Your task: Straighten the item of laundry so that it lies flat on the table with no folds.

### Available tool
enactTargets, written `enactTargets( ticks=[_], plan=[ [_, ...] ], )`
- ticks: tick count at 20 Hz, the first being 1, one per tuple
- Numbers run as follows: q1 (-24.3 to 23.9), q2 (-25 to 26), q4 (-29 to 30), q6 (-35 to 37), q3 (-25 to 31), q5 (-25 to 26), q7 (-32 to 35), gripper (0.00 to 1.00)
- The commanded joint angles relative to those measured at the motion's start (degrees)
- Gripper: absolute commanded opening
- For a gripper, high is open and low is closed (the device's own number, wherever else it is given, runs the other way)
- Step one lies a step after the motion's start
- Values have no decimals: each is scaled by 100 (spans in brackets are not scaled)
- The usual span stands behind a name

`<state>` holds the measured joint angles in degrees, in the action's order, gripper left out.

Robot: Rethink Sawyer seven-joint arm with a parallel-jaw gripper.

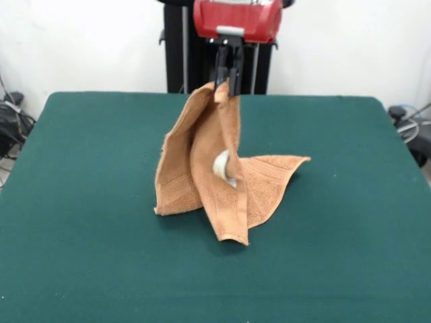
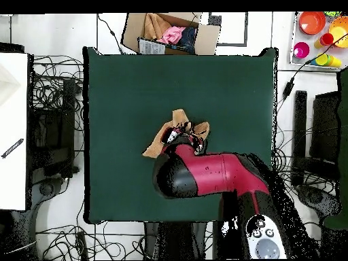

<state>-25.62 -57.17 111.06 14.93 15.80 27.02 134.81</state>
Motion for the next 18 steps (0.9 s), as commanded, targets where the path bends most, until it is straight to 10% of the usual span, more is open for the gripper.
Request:
enactTargets(
  ticks=[1,18],
  plan=[
    [130,23,28,187,529,-165,-80,0],
    [965,1161,-966,-705,-65,109,343,0]
  ],
)
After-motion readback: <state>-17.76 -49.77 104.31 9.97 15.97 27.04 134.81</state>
